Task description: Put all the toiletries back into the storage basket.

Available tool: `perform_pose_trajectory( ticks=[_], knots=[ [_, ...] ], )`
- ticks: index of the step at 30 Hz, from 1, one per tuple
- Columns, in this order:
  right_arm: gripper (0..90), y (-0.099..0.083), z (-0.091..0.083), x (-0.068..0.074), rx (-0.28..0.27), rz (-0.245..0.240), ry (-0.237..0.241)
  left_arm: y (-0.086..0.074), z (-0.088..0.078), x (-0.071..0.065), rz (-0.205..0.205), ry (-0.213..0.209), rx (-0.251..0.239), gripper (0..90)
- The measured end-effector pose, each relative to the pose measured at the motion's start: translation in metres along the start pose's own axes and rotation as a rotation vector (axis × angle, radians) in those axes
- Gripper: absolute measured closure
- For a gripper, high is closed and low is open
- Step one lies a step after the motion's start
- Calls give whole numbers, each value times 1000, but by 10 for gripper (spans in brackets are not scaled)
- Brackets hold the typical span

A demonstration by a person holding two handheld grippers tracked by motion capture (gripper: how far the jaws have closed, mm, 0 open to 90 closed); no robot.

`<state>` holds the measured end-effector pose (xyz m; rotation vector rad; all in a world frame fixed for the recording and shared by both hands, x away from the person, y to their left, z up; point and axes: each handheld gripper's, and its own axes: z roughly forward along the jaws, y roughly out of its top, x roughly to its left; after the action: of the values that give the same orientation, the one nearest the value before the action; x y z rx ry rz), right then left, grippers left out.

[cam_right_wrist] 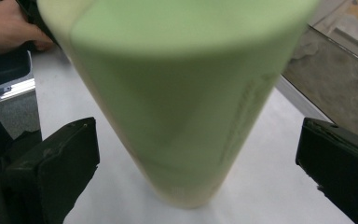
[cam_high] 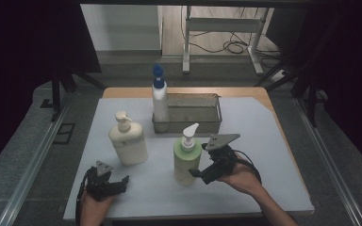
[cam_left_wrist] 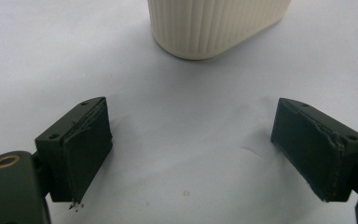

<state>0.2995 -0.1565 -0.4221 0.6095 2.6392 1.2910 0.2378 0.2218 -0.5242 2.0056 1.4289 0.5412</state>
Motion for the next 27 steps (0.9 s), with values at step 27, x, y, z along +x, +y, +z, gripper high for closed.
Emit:
perform_pose_trajectory(
  ticks=[27],
  knots=[
    [115,17,24,8,-13,-26,-6,0,0,0,-1,-1,1,120]
  ],
)
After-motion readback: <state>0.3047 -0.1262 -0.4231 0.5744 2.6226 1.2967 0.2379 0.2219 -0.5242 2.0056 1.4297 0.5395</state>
